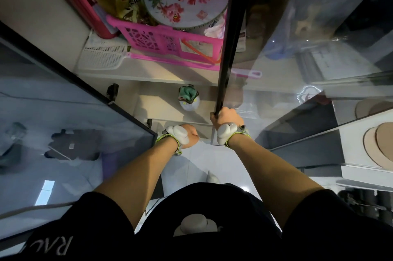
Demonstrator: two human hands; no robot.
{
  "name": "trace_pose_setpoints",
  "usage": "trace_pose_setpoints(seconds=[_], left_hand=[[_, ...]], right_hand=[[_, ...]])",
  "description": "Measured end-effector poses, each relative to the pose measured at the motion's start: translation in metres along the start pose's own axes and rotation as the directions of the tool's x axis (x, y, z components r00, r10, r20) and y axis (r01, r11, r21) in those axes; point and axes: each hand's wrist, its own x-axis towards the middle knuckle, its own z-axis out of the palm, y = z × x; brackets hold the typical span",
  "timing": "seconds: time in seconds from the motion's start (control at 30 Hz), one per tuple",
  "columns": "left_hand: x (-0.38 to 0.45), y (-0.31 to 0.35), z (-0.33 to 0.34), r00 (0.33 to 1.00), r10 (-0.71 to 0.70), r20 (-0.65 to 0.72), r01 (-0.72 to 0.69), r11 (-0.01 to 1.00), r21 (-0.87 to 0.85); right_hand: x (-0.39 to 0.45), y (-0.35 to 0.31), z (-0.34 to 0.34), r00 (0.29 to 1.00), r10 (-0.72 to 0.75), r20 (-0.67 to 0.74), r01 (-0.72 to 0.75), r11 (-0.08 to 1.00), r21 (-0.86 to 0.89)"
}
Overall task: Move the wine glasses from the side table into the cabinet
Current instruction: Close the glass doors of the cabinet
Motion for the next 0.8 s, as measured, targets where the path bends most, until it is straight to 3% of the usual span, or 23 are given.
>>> trace_pose_setpoints(seconds=[0.43,0.8], left_hand=[[0.013,0.001,0.0,0.998,-0.03,0.061,0.031,0.999,-0.014],[0.013,0.008,-0.005,0.998,-0.052,0.034,0.054,0.997,-0.064]], right_hand=[[0.019,-0.004,-0.008,1.0,-0.008,0.011,0.008,1.0,0.008],[0.018,-0.003,-0.007,0.999,-0.028,0.024,0.029,0.999,-0.032]])
